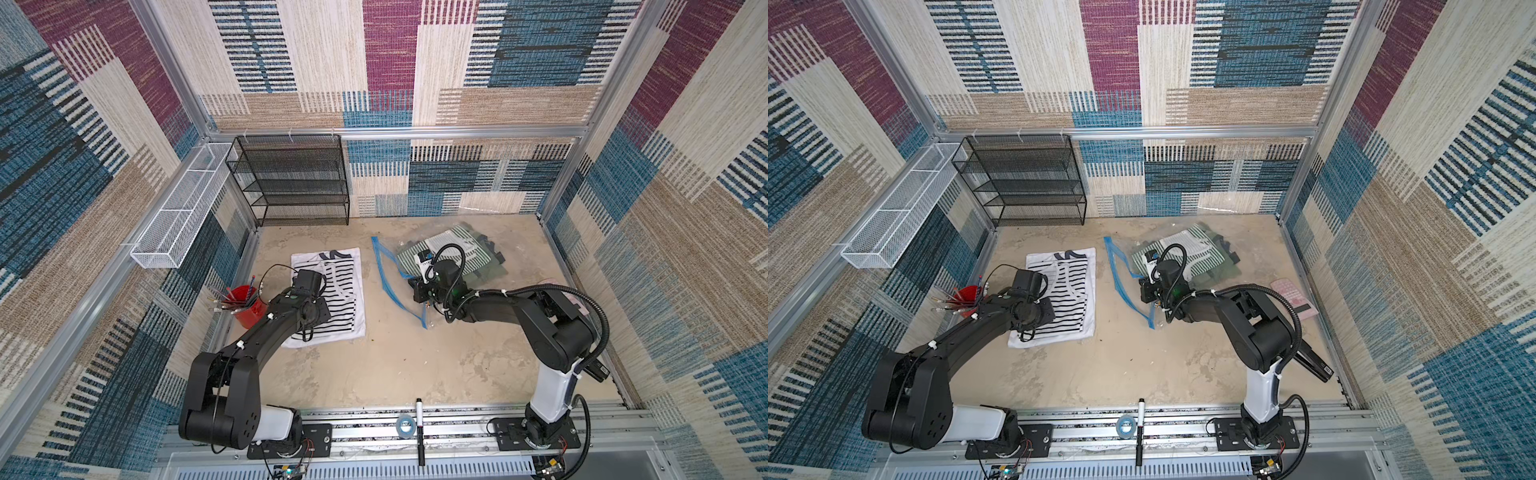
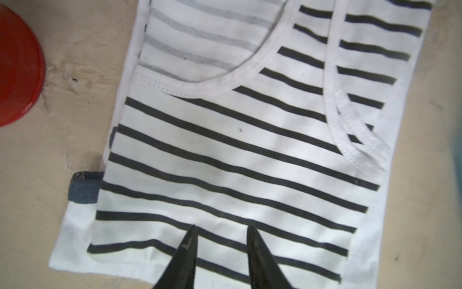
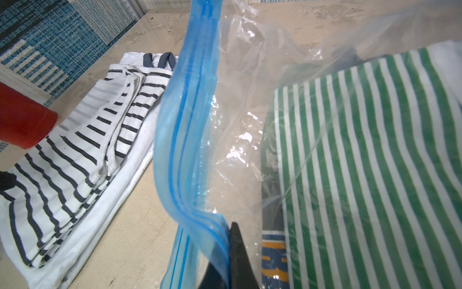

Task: Take the tank top out of the vacuum bag
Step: Adjust the tank top.

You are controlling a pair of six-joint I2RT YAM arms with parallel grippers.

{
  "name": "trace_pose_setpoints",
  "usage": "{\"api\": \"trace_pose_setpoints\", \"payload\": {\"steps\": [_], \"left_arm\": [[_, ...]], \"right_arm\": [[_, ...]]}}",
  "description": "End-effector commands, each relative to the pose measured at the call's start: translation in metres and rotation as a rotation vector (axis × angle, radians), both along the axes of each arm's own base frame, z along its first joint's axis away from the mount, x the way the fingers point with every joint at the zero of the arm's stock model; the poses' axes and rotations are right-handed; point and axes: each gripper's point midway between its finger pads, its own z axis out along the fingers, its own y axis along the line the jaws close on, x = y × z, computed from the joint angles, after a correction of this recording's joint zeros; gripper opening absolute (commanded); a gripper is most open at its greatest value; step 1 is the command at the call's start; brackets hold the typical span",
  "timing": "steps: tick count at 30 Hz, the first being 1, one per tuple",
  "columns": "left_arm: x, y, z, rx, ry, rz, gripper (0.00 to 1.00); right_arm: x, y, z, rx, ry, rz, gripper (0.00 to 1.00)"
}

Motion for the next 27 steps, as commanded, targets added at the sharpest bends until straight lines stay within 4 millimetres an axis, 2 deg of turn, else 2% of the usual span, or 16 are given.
{"api": "trace_pose_setpoints", "payload": {"steps": [1, 10, 14, 19, 27], "left_arm": [[0.008, -0.028, 0.014, -0.059, -0.051, -0.088, 0.39], [0.024, -0.096, 0.050, -0.315, -0.192, -0.157, 0.35], [0.028, -0.123, 0.063, -0.349, -0.213, -0.205, 0.35], [0.037, -0.146, 0.067, -0.421, -0.234, -0.216, 0.35], [0.052, -0.172, 0.066, -0.501, -0.259, -0.190, 0.32]], "right_arm": [[0.002, 0.003, 0.007, 0.011, -0.023, 0.008, 0.00], [0.001, 0.002, 0.010, 0.012, -0.034, 0.008, 0.00], [-0.001, 0.001, 0.015, 0.022, -0.049, 0.011, 0.00], [-0.003, 0.000, 0.023, 0.036, -0.074, 0.013, 0.00], [-0.008, -0.003, 0.038, 0.065, -0.119, 0.011, 0.00]]}}
